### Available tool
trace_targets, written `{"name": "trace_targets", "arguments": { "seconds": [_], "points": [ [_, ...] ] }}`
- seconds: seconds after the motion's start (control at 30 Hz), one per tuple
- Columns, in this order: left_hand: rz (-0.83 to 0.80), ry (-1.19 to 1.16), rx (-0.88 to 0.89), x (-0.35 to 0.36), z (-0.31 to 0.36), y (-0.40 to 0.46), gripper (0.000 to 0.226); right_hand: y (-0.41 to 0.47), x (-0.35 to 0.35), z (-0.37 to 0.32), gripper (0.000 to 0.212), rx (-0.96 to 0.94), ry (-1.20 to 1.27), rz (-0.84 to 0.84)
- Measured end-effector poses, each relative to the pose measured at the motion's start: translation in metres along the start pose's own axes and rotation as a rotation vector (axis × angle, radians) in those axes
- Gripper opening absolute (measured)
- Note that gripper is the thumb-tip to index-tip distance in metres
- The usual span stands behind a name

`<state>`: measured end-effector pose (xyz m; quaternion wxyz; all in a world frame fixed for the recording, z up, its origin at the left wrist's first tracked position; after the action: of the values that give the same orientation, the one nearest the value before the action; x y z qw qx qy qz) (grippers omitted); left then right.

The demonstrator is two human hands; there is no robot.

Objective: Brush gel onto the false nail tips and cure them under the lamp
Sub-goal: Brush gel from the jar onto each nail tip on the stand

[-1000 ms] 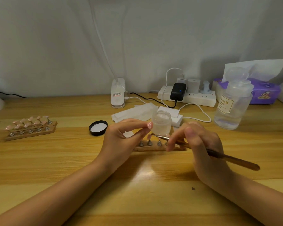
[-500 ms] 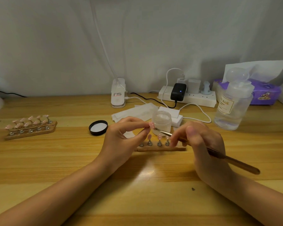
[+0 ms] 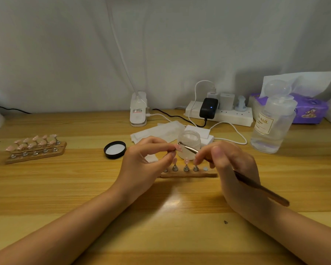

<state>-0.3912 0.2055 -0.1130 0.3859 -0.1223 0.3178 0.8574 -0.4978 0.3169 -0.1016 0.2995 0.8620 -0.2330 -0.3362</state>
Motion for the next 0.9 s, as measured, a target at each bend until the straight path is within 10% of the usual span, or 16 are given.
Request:
{"name": "trace_targets", "arguments": {
  "seconds": [0.9],
  "points": [
    [0.006,0.000,0.006,0.000,0.001,0.000,0.024,0.000,-0.001,-0.004,0.034,-0.072,-0.032,0.011]
  ]
}}
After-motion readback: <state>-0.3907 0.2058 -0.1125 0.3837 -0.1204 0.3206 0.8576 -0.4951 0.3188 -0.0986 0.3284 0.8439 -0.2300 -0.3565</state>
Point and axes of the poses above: each hand's wrist, its own y-axis towards the middle knuckle, its own x-axis out of the palm, z = x × y, the point moved 9 cm from there along y, towards the middle knuckle, and after that the axes turned 10 degrees about -z, right-handed, at the moved point
